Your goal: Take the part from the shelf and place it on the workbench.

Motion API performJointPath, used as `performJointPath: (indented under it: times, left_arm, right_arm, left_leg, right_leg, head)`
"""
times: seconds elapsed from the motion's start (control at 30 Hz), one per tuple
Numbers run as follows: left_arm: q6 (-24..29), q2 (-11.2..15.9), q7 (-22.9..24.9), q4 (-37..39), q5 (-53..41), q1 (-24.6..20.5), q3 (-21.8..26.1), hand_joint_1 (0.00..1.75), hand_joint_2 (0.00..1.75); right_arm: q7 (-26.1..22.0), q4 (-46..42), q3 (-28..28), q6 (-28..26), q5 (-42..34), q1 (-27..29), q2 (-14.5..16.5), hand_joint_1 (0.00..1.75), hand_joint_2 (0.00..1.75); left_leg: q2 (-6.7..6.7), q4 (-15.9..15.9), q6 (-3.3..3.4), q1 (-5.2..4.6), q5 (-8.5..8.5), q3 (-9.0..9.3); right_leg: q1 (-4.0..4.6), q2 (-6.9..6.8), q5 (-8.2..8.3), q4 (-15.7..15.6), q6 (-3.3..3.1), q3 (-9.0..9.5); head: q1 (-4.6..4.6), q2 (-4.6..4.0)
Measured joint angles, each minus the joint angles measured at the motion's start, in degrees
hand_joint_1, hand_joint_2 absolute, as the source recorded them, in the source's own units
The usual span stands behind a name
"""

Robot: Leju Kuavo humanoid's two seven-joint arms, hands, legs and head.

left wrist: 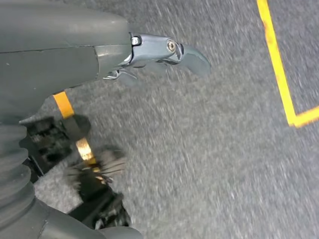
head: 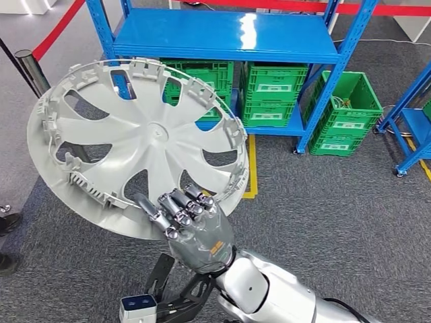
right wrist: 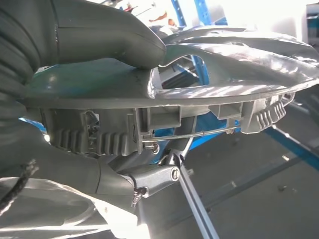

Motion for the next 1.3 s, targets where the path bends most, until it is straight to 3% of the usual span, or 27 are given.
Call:
performJointPath:
  times: [0.03,0.1,0.13,0.17,0.23,0.27,0.3,0.37,0.4,0.43,0.5,0.53,0.57,0.6,0.67,0.7,0.77,0.83,0.9,0.93,1.0,1.07,1.1,1.13,1.17,1.23,1.3]
  left_arm:
    - [-0.13,-0.02,-0.01,0.02,0.00,-0.21,-0.33,0.00,1.75]
    - [-0.46,0.20,-0.36,0.03,0.01,-0.12,-1.17,0.00,1.75]
    - [-0.42,0.61,-0.68,0.03,0.29,0.38,-1.68,0.00,1.75]
    - [0.00,1.45,-0.80,0.03,1.23,1.41,-2.00,0.00,1.75]
    - [0.13,4.24,-0.60,-0.32,4.98,5.55,-1.59,0.00,1.75]
    - [-0.78,5.77,-0.42,-1.01,6.78,8.37,-0.97,0.00,1.75]
    - [-2.25,7.15,-0.45,-2.04,7.90,11.19,-0.39,0.00,1.75]
    - [-4.94,9.05,-0.26,-4.48,8.52,15.25,0.37,0.00,1.75]
    - [-5.76,9.67,0.16,-5.36,8.72,16.31,0.66,0.00,1.75]
    - [-6.39,10.01,0.73,-6.04,8.95,16.92,0.98,0.00,1.75]
    - [-7.03,10.32,1.82,-6.97,9.10,17.54,1.51,0.00,1.75]
    - [-7.09,10.37,2.19,-7.37,9.09,17.72,1.68,0.00,1.75]
    - [-7.10,10.43,2.40,-7.67,9.05,17.88,1.83,0.00,1.75]
    - [-7.10,10.46,2.53,-7.95,9.02,18.01,1.92,0.00,1.75]
    - [-7.11,10.57,2.61,-8.47,8.96,18.16,2.04,0.00,1.75]
    - [-7.11,10.64,2.63,-8.72,8.96,18.18,2.08,0.00,1.75]
    - [-7.13,10.74,2.66,-9.04,8.96,18.21,2.11,0.00,1.75]
    - [-7.16,10.75,2.68,-9.19,8.96,18.32,2.13,0.00,1.75]
    - [-7.24,10.75,2.69,-9.33,8.96,18.35,2.15,0.00,1.75]
    - [-7.27,10.74,2.69,-9.40,8.96,18.32,2.15,0.00,1.75]
    - [-7.32,10.74,2.69,-9.52,8.96,18.33,2.16,0.00,1.75]
    - [-7.33,10.75,2.73,-9.56,8.96,18.40,2.16,0.00,1.75]
    - [-7.32,10.75,2.79,-9.57,8.96,18.42,2.16,0.00,1.75]
    - [-7.31,10.74,2.86,-9.58,8.96,18.42,2.16,0.00,1.75]
    - [-7.35,10.72,2.94,-9.59,8.97,18.42,2.17,0.00,1.75]
    - [-7.66,10.68,3.00,-9.64,8.99,18.38,2.18,0.00,1.75]
    - [-8.15,10.77,2.97,-9.79,9.07,18.35,2.18,0.00,1.75]
  right_arm:
    - [0.18,0.11,0.20,0.00,0.01,-0.02,-0.08,1.75,1.75]
    - [0.82,0.37,0.62,0.00,0.01,-0.24,-0.32,1.75,1.75]
    - [0.79,0.45,0.81,0.00,-0.19,-0.43,-0.48,1.75,1.75]
    - [-0.19,0.43,0.93,0.00,-0.75,-0.52,-0.60,1.75,1.75]
    - [-5.85,0.12,0.57,-0.01,-2.31,0.05,-0.56,1.75,1.75]
    - [-9.52,-0.05,0.08,-0.01,-2.69,0.88,-0.36,1.75,1.75]
    - [-12.67,-0.16,-0.55,-0.01,-2.47,1.98,-0.11,1.75,1.75]
    - [-16.01,-0.22,-1.84,-0.01,-1.49,4.21,0.37,1.75,1.75]
    - [-16.68,-0.25,-2.35,-0.01,-1.18,4.99,0.55,1.75,1.75]
    - [-17.06,-0.27,-2.78,-0.01,-1.06,5.51,0.74,1.75,1.75]
    - [-17.38,-0.28,-3.36,0.00,-0.85,6.31,1.07,1.75,1.75]
    - [-17.40,-0.28,-3.59,0.00,-0.73,6.69,1.18,1.75,1.75]
    - [-17.40,-0.28,-3.78,0.00,-0.64,7.02,1.23,1.75,1.75]
    - [-17.40,-0.28,-3.93,0.00,-0.57,7.28,1.25,1.75,1.75]
    - [-17.38,-0.34,-4.26,-0.01,-0.51,7.74,1.35,1.75,1.75]
    - [-17.34,-0.41,-4.46,-0.01,-0.52,7.94,1.42,1.75,1.75]
    - [-17.28,-0.60,-4.79,-0.01,-0.52,8.18,1.54,1.75,1.75]
    - [-17.33,-0.75,-4.91,-0.01,-0.49,8.23,1.62,1.75,1.75]
    - [-17.40,-0.90,-4.95,0.00,-0.48,8.24,1.69,1.75,1.75]
    - [-17.43,-0.97,-4.96,-0.01,-0.48,8.26,1.70,1.75,1.75]
    - [-17.47,-1.04,-4.98,-0.02,-0.48,8.36,1.69,1.75,1.75]
    - [-17.45,-1.04,-4.98,-0.02,-0.46,8.55,1.68,1.75,1.75]
    - [-17.42,-1.04,-4.98,-0.01,-0.41,8.63,1.68,1.75,1.75]
    - [-17.39,-1.04,-4.98,-0.01,-0.35,8.69,1.69,1.75,1.75]
    - [-17.36,-1.05,-4.99,-0.01,-0.28,8.73,1.69,1.75,1.75]
    - [-17.34,-1.08,-5.05,-0.02,-0.18,8.77,1.70,1.75,1.75]
    - [-17.41,-1.16,-5.21,-0.02,-0.10,8.99,1.70,1.75,1.75]
  left_leg:
    - [0.03,0.05,0.00,-0.03,0.87,-1.09]
    - [0.08,0.16,-0.16,-0.07,2.53,-3.26]
    - [0.07,0.20,-0.32,-0.08,3.32,-4.24]
    - [0.06,0.25,-0.55,-0.09,3.99,-4.93]
    - [0.31,0.29,-1.25,-0.18,4.99,-5.55]
    - [0.60,0.24,-1.68,-0.10,5.44,-5.55]
    - [0.89,0.13,-2.12,-0.01,5.89,-5.55]
    - [0.92,0.19,-2.93,0.26,5.99,-5.86]
    - [0.66,1.14,-3.29,0.29,4.63,-6.26]
    - [0.40,3.23,-3.63,0.33,2.27,-6.92]
    - [0.16,10.39,-4.13,0.39,-3.32,-8.55]
    - [0.15,13.85,-4.27,0.41,-4.81,-9.10]
    - [0.15,15.89,-4.34,0.41,-4.97,-8.95]
    - [0.14,15.67,-4.31,0.41,-4.08,-7.76]
    - [0.08,9.12,-3.92,0.38,-1.69,-2.57]
    - [0.02,4.99,-3.62,0.30,-1.34,0.19]
    - [-0.07,0.29,-3.00,0.09,-1.71,2.87]
    - [-0.02,-0.39,-2.31,0.00,-1.54,2.73]
    - [0.10,-0.92,-1.37,0.22,-0.79,2.35]
    - [0.15,-1.17,-0.95,0.36,-0.36,2.06]
    - [0.18,-1.19,-0.58,0.37,0.31,1.19]
    - [0.18,-1.13,-0.67,0.32,0.91,0.35]
    - [0.18,-1.11,-0.77,0.32,1.16,0.05]
    - [0.17,-1.08,-0.91,0.32,1.36,-0.13]
    - [0.16,-1.04,-1.06,0.33,1.51,-0.24]
    - [0.15,-0.80,-1.53,0.09,1.79,-0.55]
    - [0.17,-0.45,-1.42,-0.16,2.02,-1.09]
  right_leg:
    - [-0.03,0.00,-0.94,3.46,0.12,-0.14]
    - [-0.04,0.01,1.28,5.98,0.13,1.63]
    - [-0.04,0.04,2.96,4.35,-0.03,3.96]
    - [-0.02,0.15,3.54,0.84,-0.32,7.34]
    - [0.23,0.45,1.25,-8.63,-1.01,14.78]
    - [0.46,0.69,-0.15,-11.92,-1.37,16.94]
    - [0.68,0.82,-0.83,-13.73,-1.69,17.78]
    - [0.70,0.70,-0.12,-13.96,-2.46,16.99]
    - [0.60,0.34,0.38,-14.00,-2.89,16.59]
    - [0.49,-0.09,0.95,-14.05,-3.28,16.13]
    - [0.55,-0.78,2.02,-14.00,-3.76,15.08]
    - [0.60,-0.96,2.58,-13.91,-3.81,14.53]
    - [0.64,-1.03,3.12,-13.76,-3.81,13.93]
    - [0.66,-1.02,3.57,-13.53,-3.76,13.28]
    - [0.66,-0.88,4.14,-12.88,-3.58,12.05]
    - [0.74,-0.80,4.31,-12.52,-3.42,11.54]
    - [0.85,-0.70,4.69,-12.06,-2.85,10.83]
    - [0.92,-0.66,5.18,-12.00,-2.10,10.44]
    - [0.89,-0.46,4.15,-10.88,-1.45,9.54]
    - [0.83,-0.30,2.63,-8.82,-1.15,8.52]
    - [0.55,-0.03,-1.65,-1.46,-0.61,5.31]
    - [0.36,0.01,-3.75,4.16,-0.28,3.27]
    - [0.31,0.01,-3.17,3.83,-0.23,3.85]
    - [0.27,0.00,-1.68,1.16,-0.27,5.64]
    - [0.24,-0.02,0.18,-3.06,-0.39,8.26]
    - [0.31,0.00,2.27,-10.63,-0.86,12.63]
    - [0.36,0.10,2.51,-13.12,-1.21,13.76]
  head:
    - [0.00,0.00]
    - [0.01,0.00]
    - [0.01,0.00]
    - [0.03,0.00]
    - [0.08,0.00]
    - [0.09,0.00]
    - [0.12,0.00]
    - [0.04,0.00]
    - [-0.05,0.00]
    - [-0.20,0.00]
    - [-0.33,0.00]
    - [-0.34,0.00]
    - [-0.32,0.00]
    - [-0.33,0.00]
    - [-0.33,0.00]
    - [-0.32,0.00]
    - [-0.31,0.00]
    - [-0.32,0.00]
    - [-0.17,0.00]
    - [-0.07,0.00]
    - [0.12,0.00]
    - [0.12,0.00]
    - [0.13,0.00]
    - [0.13,0.00]
    - [0.14,0.00]
    - [0.10,0.00]
    - [0.03,0.00]
